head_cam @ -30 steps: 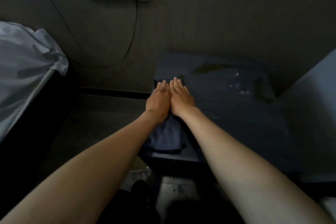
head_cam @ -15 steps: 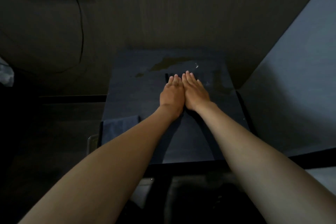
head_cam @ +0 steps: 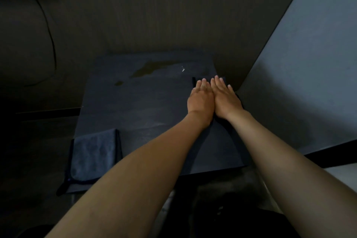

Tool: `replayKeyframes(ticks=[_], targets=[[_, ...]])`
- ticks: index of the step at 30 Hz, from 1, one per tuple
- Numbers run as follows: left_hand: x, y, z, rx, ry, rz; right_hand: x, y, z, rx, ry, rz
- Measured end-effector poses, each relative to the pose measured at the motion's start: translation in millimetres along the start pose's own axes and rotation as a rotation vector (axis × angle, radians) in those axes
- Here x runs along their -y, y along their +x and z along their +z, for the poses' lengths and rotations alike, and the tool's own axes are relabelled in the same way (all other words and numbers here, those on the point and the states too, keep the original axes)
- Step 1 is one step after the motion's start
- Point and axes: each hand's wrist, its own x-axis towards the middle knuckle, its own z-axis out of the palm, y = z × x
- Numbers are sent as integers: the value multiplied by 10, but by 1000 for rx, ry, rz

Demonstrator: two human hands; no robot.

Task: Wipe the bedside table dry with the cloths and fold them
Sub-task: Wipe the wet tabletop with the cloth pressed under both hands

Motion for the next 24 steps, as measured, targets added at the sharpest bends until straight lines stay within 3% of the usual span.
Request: replayKeyframes(ticks=[12, 24], targets=[[-54, 401, -21, 32, 0, -15, -179, 346, -90, -15, -7, 42], [523, 906, -104, 14, 0, -30, 236, 1009, -130, -42, -24, 54]])
